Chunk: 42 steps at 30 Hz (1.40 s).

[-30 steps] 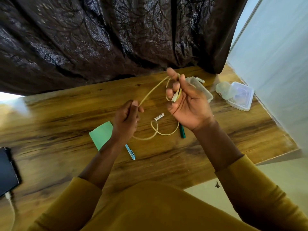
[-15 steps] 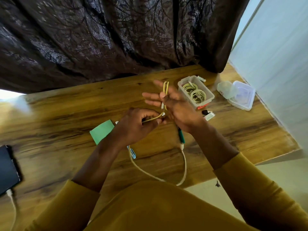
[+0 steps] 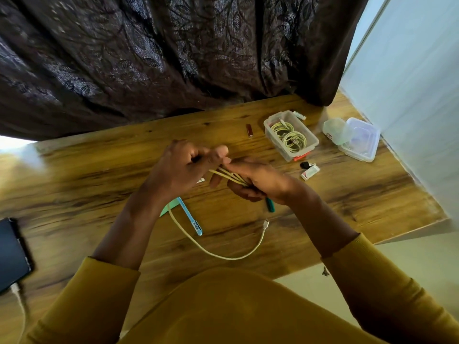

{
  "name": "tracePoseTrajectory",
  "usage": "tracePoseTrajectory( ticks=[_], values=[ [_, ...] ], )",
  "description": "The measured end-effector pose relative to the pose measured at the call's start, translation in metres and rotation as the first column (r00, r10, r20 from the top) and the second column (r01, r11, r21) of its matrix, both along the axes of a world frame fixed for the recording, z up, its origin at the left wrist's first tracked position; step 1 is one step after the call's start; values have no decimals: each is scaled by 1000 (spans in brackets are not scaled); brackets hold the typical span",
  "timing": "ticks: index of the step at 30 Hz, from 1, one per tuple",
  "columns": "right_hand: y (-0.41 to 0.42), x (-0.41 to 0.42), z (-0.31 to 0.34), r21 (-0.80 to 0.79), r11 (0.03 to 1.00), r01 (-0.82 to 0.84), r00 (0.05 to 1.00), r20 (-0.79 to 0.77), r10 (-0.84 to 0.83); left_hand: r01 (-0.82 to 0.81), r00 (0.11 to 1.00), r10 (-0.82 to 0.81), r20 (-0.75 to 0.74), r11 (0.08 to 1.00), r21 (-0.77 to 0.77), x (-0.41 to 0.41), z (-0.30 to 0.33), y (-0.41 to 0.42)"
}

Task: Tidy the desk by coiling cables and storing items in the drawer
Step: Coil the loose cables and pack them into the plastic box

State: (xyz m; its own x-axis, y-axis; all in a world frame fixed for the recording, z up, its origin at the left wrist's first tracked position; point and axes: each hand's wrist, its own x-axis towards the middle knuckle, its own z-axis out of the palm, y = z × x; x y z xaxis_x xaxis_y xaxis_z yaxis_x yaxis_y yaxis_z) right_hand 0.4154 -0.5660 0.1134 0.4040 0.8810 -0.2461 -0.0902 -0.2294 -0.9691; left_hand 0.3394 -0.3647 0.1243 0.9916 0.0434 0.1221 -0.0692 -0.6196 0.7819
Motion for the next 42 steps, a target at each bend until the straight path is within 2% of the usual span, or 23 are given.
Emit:
tracePoseTrajectory(
  ticks=[2,5,9,13,17,19,22,26,29,31,33,36,39,42],
  values=[
    [-4,-1,2,28,997,-78,990,-118,81,-29,999,30,28,999,-42,1,0,1],
    [-7,-5,9,169,969,-179,936,-274,220,-53,997,57,56,996,-78,4,-4,-2],
    [-4,-9,20,345,924,-167,859,-409,308,-73,989,103,106,964,-256,7,-12,-14],
    [3,-11,29,546,838,-20,815,-477,330,-212,960,270,77,877,-431,7,-18,-31],
    [14,-6,37,669,721,181,789,-536,300,-247,951,304,55,855,-456,2,-32,-49],
    [18,-1,39,685,679,264,798,-550,245,-247,957,287,35,873,-421,-2,-40,-54],
    [19,9,37,668,676,309,834,-532,144,-171,982,189,27,931,-323,-7,-45,-55],
    [14,18,31,588,753,296,905,-425,-24,-103,992,120,50,959,-263,-11,-25,-53],
    [7,18,31,429,854,295,950,-227,-214,-81,996,88,26,979,-188,-13,-9,-48],
    [5,16,32,287,915,284,958,-47,-283,-57,997,62,46,993,-108,-12,-3,-42],
    [5,14,30,168,946,277,949,108,-297,-34,998,36,52,999,-33,-11,2,-38],
    [7,12,33,59,956,287,926,239,-293,-19,998,18,62,1000,6,-10,10,-36],
    [7,10,37,-21,955,297,924,256,-282,-54,995,52,88,998,14,-9,19,-29],
    [7,6,38,-62,976,209,950,250,-187,-73,985,73,156,997,-7,-5,27,-19]
  ],
)
